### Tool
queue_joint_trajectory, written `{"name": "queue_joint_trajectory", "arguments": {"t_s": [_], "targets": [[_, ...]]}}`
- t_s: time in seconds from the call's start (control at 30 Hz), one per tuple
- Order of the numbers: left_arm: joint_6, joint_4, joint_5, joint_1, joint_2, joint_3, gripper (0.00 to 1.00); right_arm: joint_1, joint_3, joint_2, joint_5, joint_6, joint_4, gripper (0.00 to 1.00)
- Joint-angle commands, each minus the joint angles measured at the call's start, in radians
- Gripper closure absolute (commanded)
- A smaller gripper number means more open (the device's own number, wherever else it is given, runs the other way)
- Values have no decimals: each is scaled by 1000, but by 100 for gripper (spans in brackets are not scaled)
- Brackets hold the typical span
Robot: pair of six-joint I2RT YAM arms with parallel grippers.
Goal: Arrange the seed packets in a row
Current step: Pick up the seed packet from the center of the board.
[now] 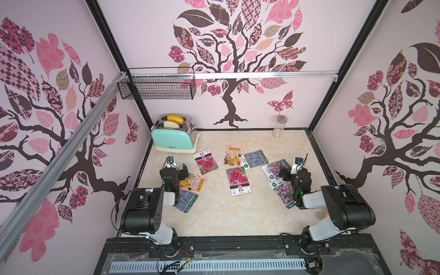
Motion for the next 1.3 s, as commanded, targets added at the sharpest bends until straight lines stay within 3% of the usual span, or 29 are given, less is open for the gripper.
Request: {"name": "queue_joint_trajectory", "arguments": {"t_s": [0.0, 0.17, 0.3, 0.4, 0.53, 0.77, 0.87, 1.03, 1.27], "targets": [[6, 19, 10, 1, -1, 12, 3, -6, 17, -9, -9, 3, 3, 1], [14, -2, -12, -9, -16, 25, 3, -4, 11, -13, -6, 1, 11, 1], [25, -247, -50, -22, -95, 112, 3, 4, 12, -37, 35, 0, 17, 1], [16, -263, -121, -40, -142, 105, 3, 5, 114, -127, 35, 9, -270, 1], [-8, -368, -166, -73, -222, 129, 3, 15, 154, -183, 49, 12, -363, 1], [-256, -714, -211, -89, -325, 241, 3, 19, 287, -262, -54, 155, -633, 1], [-341, -901, -104, -90, -334, 311, 3, 50, 388, -263, -170, 191, -784, 0], [-507, -1127, 65, -91, -354, 394, 3, 199, 512, -240, -270, 213, -959, 0], [-590, -1354, 190, -91, -398, 477, 3, 337, 626, -172, -410, 240, -1085, 0]]}}
